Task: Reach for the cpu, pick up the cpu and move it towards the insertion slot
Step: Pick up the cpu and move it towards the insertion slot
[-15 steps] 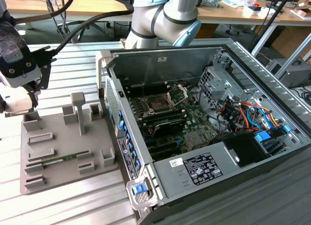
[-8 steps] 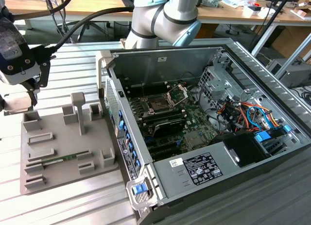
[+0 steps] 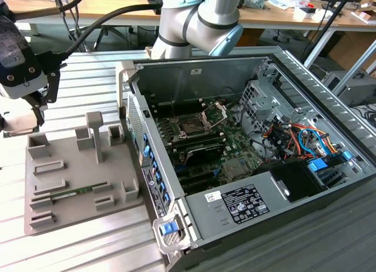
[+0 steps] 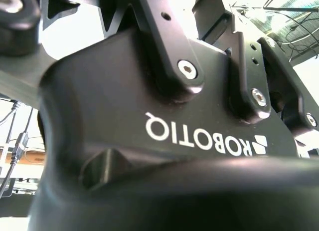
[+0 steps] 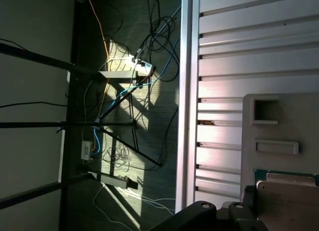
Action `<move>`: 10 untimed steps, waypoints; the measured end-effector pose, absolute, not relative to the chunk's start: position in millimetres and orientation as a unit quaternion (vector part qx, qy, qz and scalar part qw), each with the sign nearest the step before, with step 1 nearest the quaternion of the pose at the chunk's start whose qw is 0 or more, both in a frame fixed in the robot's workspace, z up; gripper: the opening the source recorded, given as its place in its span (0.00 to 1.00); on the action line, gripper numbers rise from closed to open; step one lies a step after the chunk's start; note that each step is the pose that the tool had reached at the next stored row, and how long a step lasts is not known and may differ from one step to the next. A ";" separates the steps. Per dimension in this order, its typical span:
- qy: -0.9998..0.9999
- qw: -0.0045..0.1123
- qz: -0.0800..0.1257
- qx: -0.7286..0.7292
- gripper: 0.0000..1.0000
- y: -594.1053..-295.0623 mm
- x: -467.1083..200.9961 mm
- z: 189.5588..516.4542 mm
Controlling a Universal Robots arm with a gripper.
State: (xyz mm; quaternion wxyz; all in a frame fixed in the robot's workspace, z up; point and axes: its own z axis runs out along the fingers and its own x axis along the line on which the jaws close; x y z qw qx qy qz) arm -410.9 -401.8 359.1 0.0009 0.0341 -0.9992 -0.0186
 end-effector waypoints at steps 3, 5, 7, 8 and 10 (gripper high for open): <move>-0.999 0.001 -0.019 0.034 0.55 -401.8 -410.9 360.6; -0.999 0.001 -0.019 0.034 0.55 -401.8 -410.9 361.5; -0.999 0.001 -0.019 0.034 0.55 -401.9 -410.9 362.5; -0.999 0.001 -0.019 0.034 0.55 -401.8 -410.9 362.9; -0.999 0.001 -0.019 0.034 0.55 -401.8 -410.9 364.8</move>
